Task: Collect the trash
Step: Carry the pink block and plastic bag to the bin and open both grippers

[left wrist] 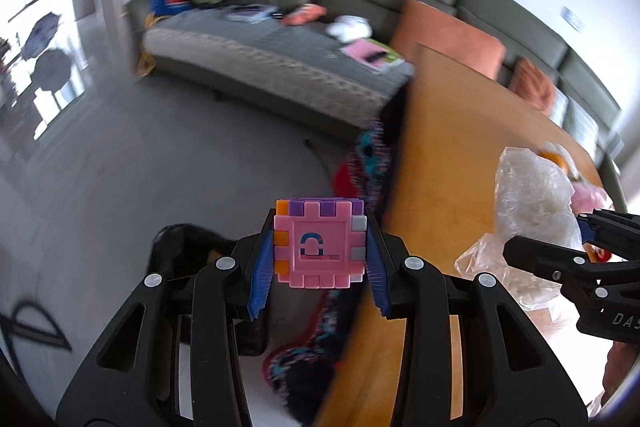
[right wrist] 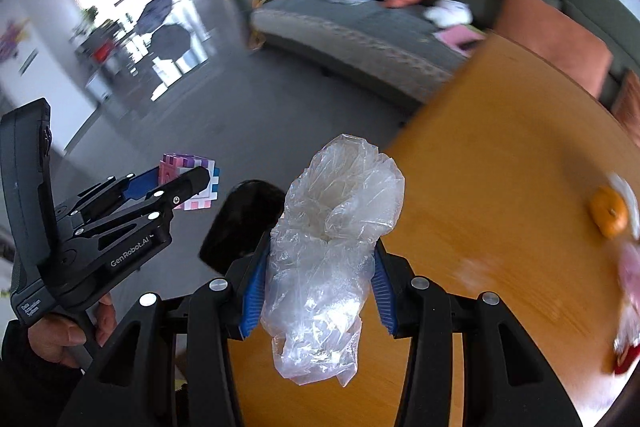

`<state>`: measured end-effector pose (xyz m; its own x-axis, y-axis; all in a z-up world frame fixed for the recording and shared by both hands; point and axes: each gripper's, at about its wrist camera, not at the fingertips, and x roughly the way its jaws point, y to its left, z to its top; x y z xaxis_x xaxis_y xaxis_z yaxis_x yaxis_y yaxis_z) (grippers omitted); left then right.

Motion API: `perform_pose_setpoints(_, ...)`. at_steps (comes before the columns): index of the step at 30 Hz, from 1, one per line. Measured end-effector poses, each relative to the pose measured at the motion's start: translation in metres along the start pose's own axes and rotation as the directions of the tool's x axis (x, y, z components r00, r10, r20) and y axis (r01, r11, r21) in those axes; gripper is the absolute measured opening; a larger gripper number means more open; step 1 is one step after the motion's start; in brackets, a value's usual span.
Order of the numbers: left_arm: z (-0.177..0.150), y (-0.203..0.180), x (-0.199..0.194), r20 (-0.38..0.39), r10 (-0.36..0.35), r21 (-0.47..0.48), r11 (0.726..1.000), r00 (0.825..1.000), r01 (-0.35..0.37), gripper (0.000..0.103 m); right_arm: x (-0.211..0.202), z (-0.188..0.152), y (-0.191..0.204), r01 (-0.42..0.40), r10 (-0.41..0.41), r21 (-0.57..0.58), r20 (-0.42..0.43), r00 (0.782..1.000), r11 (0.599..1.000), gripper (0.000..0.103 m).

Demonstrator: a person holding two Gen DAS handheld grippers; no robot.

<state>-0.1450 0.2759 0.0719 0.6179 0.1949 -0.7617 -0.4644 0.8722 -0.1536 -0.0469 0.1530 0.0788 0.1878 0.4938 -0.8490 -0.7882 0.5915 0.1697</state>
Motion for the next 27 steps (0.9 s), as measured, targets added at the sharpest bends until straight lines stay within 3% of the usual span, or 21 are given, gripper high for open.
perform_pose_setpoints(6, -0.015, 0.071, -0.012, -0.008, 0.104, -0.121, 0.987, 0.995, -0.104, 0.04, 0.033, 0.022, 0.059, -0.08, 0.076, -0.108, -0.044, 0.996, 0.991, 0.047)
perform_pose_setpoints(13, -0.031, 0.14, -0.013, -0.072, 0.213, -0.223, 0.949, 0.974, -0.224, 0.04, 0.071, 0.043, 0.122, -0.154, 0.139, -0.204, -0.088, 0.986, 0.967, 0.047)
perform_pose_setpoints(15, -0.031, 0.154, -0.011, -0.085, 0.232, -0.241, 0.939, 0.969, -0.246, 0.04, 0.08, 0.051, 0.139, -0.166, 0.151, -0.229, -0.084, 0.985, 0.959, 0.057)
perform_pose_setpoints(16, -0.03, 0.164, -0.01, -0.101, 0.247, -0.257, 0.93, 0.964, -0.265, 0.047, 0.081, 0.053, 0.143, -0.158, 0.143, -0.239, -0.078, 0.987, 0.958, 0.064)
perform_pose_setpoints(17, -0.029, 0.172, -0.008, -0.119, 0.266, -0.27, 0.919, 0.957, -0.289, 0.084, 0.085, 0.058, 0.15, -0.137, 0.125, -0.248, -0.062, 0.99, 0.959, 0.075)
perform_pose_setpoints(18, -0.027, 0.179, -0.007, -0.133, 0.298, -0.284, 0.902, 0.945, -0.324, 0.097, 0.087, 0.063, 0.156, -0.129, 0.121, -0.253, -0.048, 0.991, 0.959, 0.075)
perform_pose_setpoints(19, -0.026, 0.187, -0.011, -0.118, 0.332, -0.305, 0.885, 0.936, -0.353, 0.097, 0.09, 0.067, 0.159, -0.132, 0.125, -0.255, -0.047, 0.991, 0.958, 0.075)
perform_pose_setpoints(22, -0.023, 0.201, -0.014, -0.107, 0.34, -0.344, 0.869, 0.934, -0.356, 0.097, 0.091, 0.07, 0.163, -0.141, 0.132, -0.243, -0.053, 0.99, 0.96, 0.075)
perform_pose_setpoints(27, -0.023, 0.2, -0.01, -0.114, 0.345, -0.342, 0.867, 0.932, -0.363, 0.097, 0.097, 0.071, 0.156, -0.153, 0.14, -0.22, -0.074, 0.987, 0.963, 0.075)
